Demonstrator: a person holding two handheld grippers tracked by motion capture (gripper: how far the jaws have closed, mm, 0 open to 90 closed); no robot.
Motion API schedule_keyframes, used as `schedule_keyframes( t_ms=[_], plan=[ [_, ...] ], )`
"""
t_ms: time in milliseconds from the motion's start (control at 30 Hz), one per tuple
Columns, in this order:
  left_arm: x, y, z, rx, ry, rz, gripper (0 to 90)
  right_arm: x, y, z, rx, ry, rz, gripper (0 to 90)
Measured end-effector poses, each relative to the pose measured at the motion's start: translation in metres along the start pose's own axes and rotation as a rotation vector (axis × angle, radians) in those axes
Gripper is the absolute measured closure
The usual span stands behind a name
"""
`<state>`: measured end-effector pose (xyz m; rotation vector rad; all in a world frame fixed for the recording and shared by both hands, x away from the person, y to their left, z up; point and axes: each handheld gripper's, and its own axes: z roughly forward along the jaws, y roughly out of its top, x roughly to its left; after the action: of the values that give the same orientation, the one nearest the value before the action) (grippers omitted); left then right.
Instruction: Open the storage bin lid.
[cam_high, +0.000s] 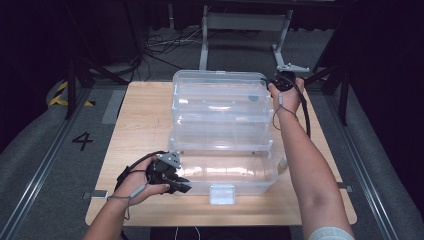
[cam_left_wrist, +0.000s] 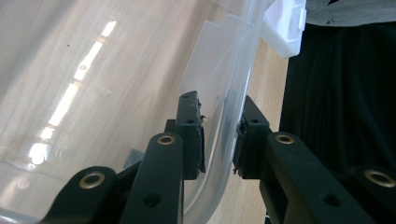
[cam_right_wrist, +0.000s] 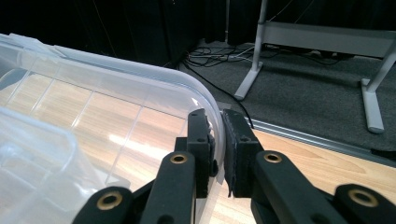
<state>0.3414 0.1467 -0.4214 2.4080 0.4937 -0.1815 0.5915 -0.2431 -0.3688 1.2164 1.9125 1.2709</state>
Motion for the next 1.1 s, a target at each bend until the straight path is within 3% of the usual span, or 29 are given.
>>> schedule_keyframes(
  t_ms=[533, 1100],
  plan=[
    [0.0, 0.0, 0.0, 0.002, 0.001, 0.003, 75.5, -0.004, -0.006, 0.009, 0.025, 0.012, 0.042, 82.5],
    [0.0, 0.0, 0.0, 0.004, 0.0, 0.003, 75.5, -0.005, -0.012, 0.017, 0.043, -0.001, 0.035, 82.2]
  ],
)
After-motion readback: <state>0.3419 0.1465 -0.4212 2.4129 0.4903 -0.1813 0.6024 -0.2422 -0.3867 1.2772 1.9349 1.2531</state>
